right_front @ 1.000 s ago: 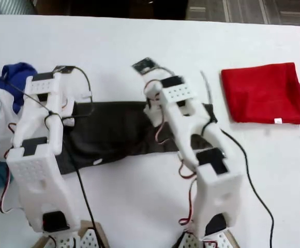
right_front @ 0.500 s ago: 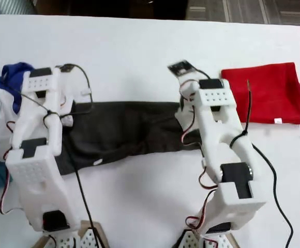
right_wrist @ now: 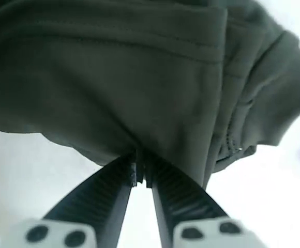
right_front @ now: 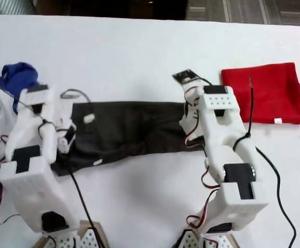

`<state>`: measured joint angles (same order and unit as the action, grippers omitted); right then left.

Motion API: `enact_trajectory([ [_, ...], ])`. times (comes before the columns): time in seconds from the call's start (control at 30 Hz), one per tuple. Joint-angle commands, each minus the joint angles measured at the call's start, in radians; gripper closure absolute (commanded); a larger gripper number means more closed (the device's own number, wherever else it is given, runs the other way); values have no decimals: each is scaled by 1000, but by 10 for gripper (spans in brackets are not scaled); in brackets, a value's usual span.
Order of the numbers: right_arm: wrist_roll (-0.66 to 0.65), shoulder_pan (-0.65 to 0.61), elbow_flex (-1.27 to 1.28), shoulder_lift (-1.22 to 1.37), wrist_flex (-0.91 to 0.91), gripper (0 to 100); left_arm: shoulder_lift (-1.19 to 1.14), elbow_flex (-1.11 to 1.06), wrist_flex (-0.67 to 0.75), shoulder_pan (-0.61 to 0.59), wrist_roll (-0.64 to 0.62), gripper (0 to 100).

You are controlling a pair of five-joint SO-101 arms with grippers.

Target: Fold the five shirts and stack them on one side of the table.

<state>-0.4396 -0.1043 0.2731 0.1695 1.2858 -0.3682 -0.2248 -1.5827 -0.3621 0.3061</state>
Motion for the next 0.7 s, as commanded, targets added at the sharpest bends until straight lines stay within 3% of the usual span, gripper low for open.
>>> enact_trajectory([
  [0.0, -63, 28, 31, -58, -4, 978, 61, -36, 110, -61, 9, 976],
  [0.3, -106, 102, 106, -48, -91, 978, 60, -36, 172, -84, 8, 976],
  [0.67, -106, 58, 100, -170, -18, 978, 71, 87, -29, -35, 2, 976],
])
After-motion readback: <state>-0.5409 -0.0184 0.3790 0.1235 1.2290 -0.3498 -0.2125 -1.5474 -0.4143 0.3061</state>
